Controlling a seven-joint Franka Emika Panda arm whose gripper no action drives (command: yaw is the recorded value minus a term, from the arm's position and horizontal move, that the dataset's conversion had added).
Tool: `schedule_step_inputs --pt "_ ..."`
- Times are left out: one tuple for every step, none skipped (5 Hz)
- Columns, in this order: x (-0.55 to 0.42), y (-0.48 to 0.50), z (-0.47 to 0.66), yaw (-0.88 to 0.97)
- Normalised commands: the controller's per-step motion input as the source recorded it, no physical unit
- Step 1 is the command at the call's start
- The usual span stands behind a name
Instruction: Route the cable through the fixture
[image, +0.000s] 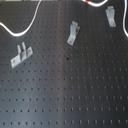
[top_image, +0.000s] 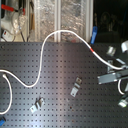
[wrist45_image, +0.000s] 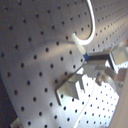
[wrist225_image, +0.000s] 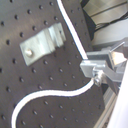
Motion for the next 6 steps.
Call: schedule_step_inputs --pt "-0.646 -0.095 0.44 0.45" --pt "-0.475 -0.111 0.35 0.48" --pt "0.0 0.0 0.0 0.01" --pt "0.234 0.027 0.1 0.08" --pt "0.125 0.014 0.05 0.0" --pt "0.123 0.079 0.13 0.0"
